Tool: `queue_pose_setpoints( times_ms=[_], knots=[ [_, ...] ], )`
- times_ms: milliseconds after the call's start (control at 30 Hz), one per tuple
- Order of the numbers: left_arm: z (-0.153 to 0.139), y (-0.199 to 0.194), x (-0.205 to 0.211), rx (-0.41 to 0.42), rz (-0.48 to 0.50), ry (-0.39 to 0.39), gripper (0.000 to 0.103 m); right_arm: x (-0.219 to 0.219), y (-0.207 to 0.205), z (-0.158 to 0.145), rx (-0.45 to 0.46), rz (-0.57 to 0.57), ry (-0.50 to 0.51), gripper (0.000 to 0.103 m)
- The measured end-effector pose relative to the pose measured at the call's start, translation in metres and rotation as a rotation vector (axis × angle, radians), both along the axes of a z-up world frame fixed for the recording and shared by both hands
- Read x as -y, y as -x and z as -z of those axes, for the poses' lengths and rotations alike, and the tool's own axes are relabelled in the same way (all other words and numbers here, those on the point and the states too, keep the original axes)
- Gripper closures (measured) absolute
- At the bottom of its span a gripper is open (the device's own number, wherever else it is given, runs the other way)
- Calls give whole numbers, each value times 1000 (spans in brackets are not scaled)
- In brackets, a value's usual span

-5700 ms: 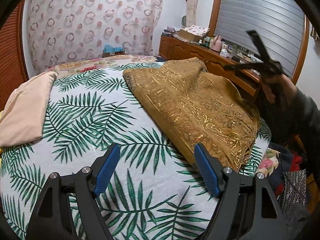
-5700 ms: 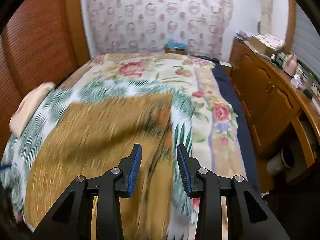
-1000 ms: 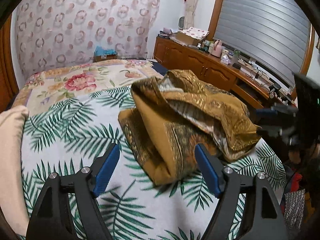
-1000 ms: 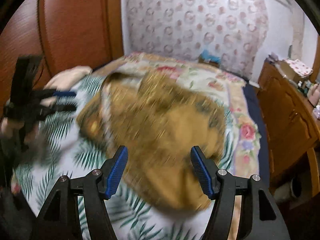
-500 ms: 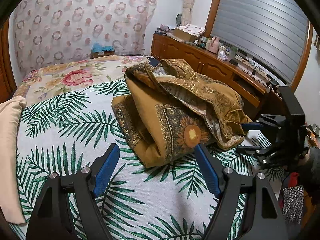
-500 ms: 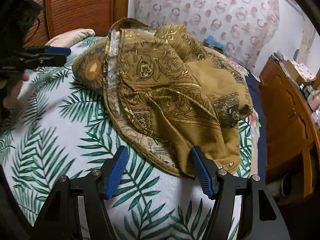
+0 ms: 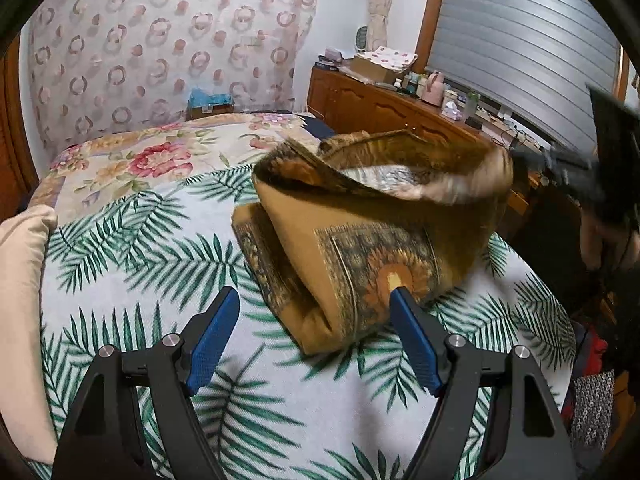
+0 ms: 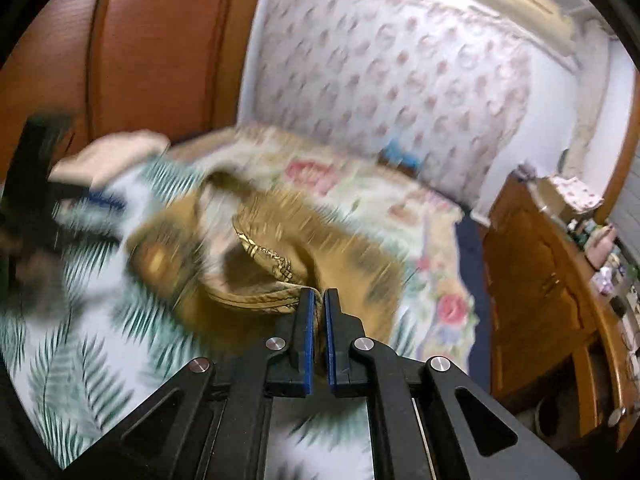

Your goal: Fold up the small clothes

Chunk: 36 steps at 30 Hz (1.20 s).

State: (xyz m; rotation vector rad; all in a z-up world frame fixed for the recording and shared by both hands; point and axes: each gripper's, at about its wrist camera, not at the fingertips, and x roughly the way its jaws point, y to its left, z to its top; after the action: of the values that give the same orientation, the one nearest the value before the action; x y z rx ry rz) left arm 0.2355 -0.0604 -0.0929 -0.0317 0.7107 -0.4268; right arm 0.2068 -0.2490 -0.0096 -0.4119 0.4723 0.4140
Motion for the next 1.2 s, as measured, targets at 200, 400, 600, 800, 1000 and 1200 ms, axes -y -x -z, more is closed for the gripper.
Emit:
queue_pose_setpoints(
  times_ms=[200, 400, 600, 800, 1000, 1200],
  knots=[
    [-10, -25, 2, 2, -25, -8, 25, 9, -84, -23, -4, 122, -67, 99],
    [-15, -56, 4, 0, -63, -23, 25, 5, -162, 15, -156, 276, -74, 95],
    [-3, -95, 1, -76, -68, 10, 25, 10, -169, 6, -170, 320, -152, 48],
    [12, -118, 5, -146, -57, 36, 41, 31, -118, 13, -189, 263, -217, 39],
    [14, -123, 10, -157, -42, 33, 99, 46, -116, 35, -299, 226, -242, 39],
    [5, -104, -3, -94, -90, -5, 99, 40, -135, 40, -334, 191, -241, 38]
  ],
)
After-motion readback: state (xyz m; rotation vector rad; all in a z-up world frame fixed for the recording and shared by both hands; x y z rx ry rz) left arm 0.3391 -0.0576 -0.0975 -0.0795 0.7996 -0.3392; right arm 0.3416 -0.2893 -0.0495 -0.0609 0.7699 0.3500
